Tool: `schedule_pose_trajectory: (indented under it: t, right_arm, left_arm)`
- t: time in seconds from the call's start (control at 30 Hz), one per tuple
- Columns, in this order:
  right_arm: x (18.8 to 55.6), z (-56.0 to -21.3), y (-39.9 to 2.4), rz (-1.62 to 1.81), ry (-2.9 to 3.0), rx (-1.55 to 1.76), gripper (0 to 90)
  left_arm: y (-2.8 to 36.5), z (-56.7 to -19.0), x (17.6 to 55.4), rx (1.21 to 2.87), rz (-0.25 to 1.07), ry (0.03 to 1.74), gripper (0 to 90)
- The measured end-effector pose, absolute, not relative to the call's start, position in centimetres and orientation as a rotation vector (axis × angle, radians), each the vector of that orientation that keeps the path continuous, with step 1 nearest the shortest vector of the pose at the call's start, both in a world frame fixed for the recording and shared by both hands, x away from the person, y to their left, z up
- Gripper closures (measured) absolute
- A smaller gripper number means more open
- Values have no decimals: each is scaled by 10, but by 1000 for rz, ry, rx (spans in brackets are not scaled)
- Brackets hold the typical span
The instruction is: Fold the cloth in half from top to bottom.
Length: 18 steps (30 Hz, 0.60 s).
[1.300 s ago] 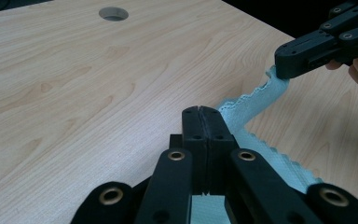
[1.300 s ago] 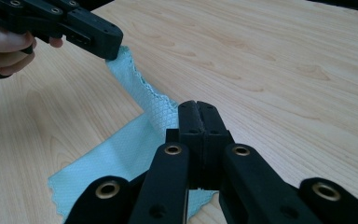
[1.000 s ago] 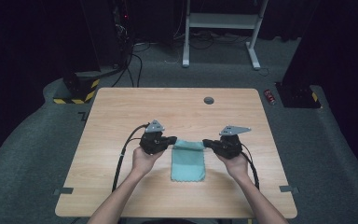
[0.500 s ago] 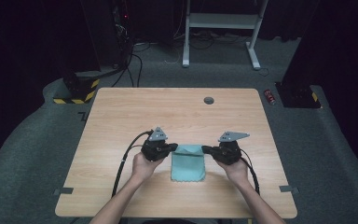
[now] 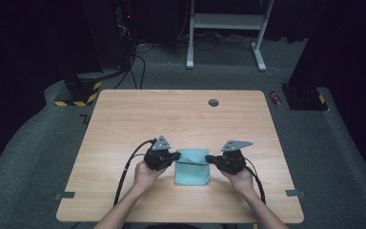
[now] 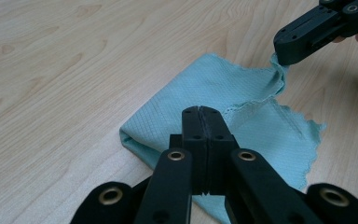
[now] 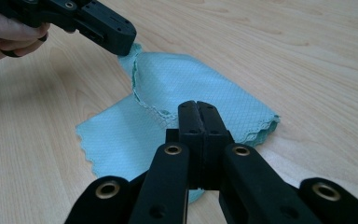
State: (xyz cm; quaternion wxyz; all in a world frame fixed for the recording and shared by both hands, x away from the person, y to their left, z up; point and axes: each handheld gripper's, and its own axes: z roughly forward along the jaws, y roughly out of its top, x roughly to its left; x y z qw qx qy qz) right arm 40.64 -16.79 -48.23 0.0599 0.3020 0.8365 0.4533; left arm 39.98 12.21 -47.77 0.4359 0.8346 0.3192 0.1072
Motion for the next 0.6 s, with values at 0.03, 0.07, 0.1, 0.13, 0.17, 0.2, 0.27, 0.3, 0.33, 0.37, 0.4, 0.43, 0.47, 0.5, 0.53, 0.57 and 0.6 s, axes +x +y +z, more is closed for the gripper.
schedule_pose_trajectory:
  t: [0.03,0.07,0.1,0.13,0.17,0.2,0.27,0.3,0.33,0.37,0.4,0.43,0.47,0.5,0.53,0.57,0.6]
  right_arm:
    - [406,-483,-168,1370,2534,915,900]
    - [405,-484,-168,1369,2535,913,900]
    - [404,-485,-169,1371,2537,913,900]
    - [403,-485,-169,1369,2539,916,900]
    - [403,-486,-169,1371,2539,920,900]
    - [403,-487,-170,1371,2539,918,900]
    - [401,-488,-170,1373,2542,930,900]
    - [401,-488,-171,1376,2541,923,900]
    - [400,-489,-171,1380,2541,927,900]
    - [400,-489,-172,1384,2540,932,900]
    - [399,-490,-172,1387,2541,929,900]
    - [399,-490,-172,1388,2542,928,900]
    - [398,-490,-172,1387,2543,932,900]
    - [398,-491,-172,1389,2544,931,900]
    - [397,-491,-172,1390,2545,927,900]
    - [397,-491,-172,1389,2547,928,900]
    - [396,-492,-172,1389,2548,929,900]
  left_arm:
    - [122,-478,399,2074,264,794,894]
    - [122,-479,399,2076,263,794,894]
    - [121,-480,398,2073,261,795,894]
    - [121,-481,397,2078,260,791,894]
    - [121,-482,397,2086,262,785,893]
    - [120,-483,396,2087,262,786,894]
    - [119,-484,395,2089,263,783,894]
    - [119,-485,394,2089,258,785,894]
    - [119,-486,394,2089,258,783,893]
    - [119,-486,393,2089,254,783,893]
    - [119,-487,392,2087,251,786,894]
    - [119,-488,392,2090,254,782,894]
    - [119,-488,392,2087,251,783,894]
    - [119,-489,391,2084,245,787,894]
    - [119,-490,390,2083,246,788,894]
    - [120,-491,390,2086,245,786,893]
    - [120,-492,390,2085,241,790,894]
